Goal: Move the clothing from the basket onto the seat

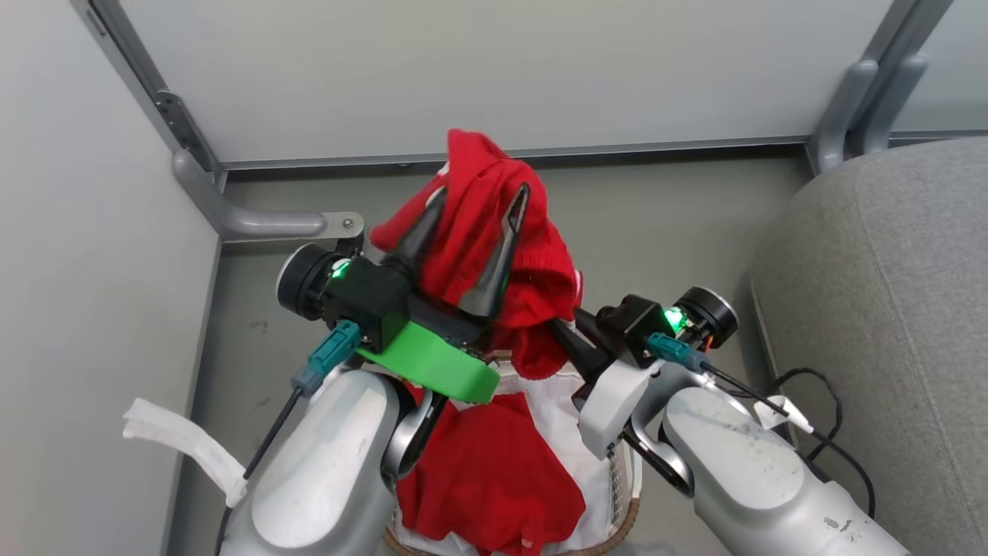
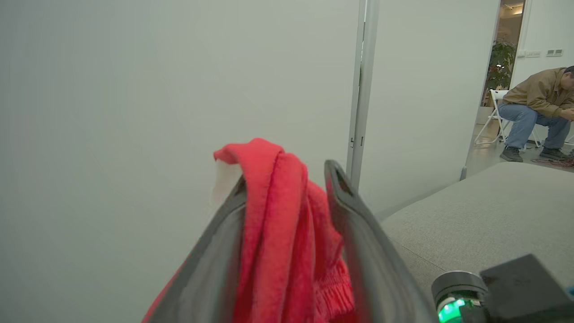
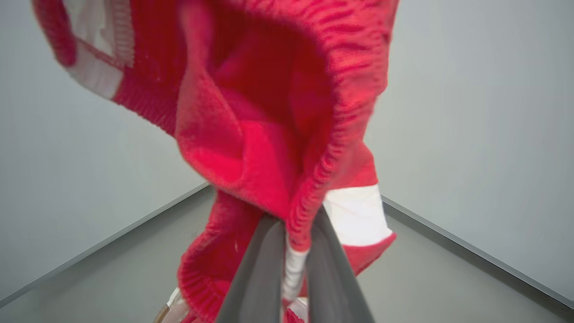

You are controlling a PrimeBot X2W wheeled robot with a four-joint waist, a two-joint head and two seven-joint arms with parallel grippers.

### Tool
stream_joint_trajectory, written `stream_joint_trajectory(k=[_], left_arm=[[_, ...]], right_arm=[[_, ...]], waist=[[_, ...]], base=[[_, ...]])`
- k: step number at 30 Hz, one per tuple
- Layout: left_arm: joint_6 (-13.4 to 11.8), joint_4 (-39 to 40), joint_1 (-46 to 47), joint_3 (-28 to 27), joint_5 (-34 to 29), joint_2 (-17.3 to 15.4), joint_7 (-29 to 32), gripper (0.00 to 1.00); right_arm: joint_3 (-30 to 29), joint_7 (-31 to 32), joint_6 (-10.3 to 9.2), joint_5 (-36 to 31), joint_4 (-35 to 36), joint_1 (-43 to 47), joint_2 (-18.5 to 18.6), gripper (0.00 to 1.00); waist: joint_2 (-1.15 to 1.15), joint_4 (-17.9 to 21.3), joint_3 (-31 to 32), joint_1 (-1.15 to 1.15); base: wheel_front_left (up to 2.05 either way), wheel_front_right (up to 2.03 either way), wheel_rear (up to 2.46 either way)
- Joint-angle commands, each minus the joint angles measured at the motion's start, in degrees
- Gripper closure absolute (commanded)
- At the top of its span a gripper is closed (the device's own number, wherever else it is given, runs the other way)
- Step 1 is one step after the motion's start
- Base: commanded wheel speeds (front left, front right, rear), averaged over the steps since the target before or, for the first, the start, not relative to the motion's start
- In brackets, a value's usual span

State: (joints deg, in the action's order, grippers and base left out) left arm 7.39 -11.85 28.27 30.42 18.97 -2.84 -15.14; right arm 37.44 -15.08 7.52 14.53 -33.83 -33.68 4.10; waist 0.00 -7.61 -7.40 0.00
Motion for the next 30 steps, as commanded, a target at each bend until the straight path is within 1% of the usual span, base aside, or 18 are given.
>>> stream_joint_trajectory(k=[1,4,7,9,10,11,17,20,23,28,30], left_arm=[[0.1,-0.5,-0.3,-0.5,-0.9,-0.1,0.0,0.0],[0.1,-1.3,-1.2,-1.8,-2.3,-0.1,0.0,0.0],[0.1,-2.7,-2.2,-2.1,-3.0,-0.1,0.0,0.0],[0.1,-3.2,-2.5,-2.5,-3.5,-0.2,0.0,0.0],[0.1,-3.6,-3.3,-2.9,-3.7,-0.3,0.0,0.0],[0.1,-3.7,-3.6,-3.1,-4.0,-0.4,0.0,0.0],[0.1,-4.1,-5.1,-4.0,-4.0,-1.0,0.0,0.0],[0.1,-4.2,-5.5,-3.8,-3.8,-1.0,0.0,0.0],[0.1,-3.6,-6.0,-4.5,-3.4,-1.0,0.0,0.0],[0.1,-3.8,-6.0,-3.8,-3.8,-1.2,0.0,0.0],[0.1,-3.6,-5.2,-3.5,-3.7,-1.3,0.0,0.0]], right_arm=[[-0.7,-0.1,-0.06,-0.5,1.0,0.7,0.2,1.0],[-2.0,-0.1,-0.06,-0.7,2.9,1.8,0.2,1.0],[-3.3,-0.1,-0.06,-0.9,5.4,3.4,0.5,1.0],[-3.9,-0.1,-0.06,-0.9,7.1,4.6,1.0,1.0],[-4.5,-0.1,-0.07,-0.8,8.7,5.8,1.7,1.0],[-4.9,-0.1,-0.07,-0.6,9.5,6.6,2.1,1.0],[-7.4,-0.1,-0.07,-0.1,13.6,9.7,3.3,1.0],[-9.2,-0.1,-0.07,-0.3,15.0,11.2,3.8,1.0],[-11.8,-0.1,-0.07,-0.6,16.2,12.6,3.5,1.0],[-14.5,-0.1,-0.07,-1.3,17.8,13.8,2.8,1.0],[-16.8,-0.1,-0.07,-1.7,18.4,13.1,2.9,1.0]], waist=[[0.0,1.4,-0.1,0.0],[0.0,4.3,-0.1,0.0],[0.0,8.7,0.0,0.0],[0.0,12.2,0.0,0.0],[0.0,16.0,-0.2,0.0],[0.0,18.1,-0.3,0.0],[0.0,28.2,-0.7,0.0],[0.0,31.4,-0.8,0.0],[0.0,34.1,-1.3,0.0],[0.0,36.6,-3.2,0.0],[0.0,37.1,-4.5,0.0]], base=[[0.0,0.0,0.0],[0.0,0.0,0.0],[0.0,0.0,0.0],[0.0,0.0,0.0],[0.0,0.0,0.0],[0.0,0.0,0.0],[0.0,0.0,0.0],[0.0,0.0,0.0],[0.0,0.0,0.0],[0.0,0.0,0.0],[0.0,0.0,0.0]])
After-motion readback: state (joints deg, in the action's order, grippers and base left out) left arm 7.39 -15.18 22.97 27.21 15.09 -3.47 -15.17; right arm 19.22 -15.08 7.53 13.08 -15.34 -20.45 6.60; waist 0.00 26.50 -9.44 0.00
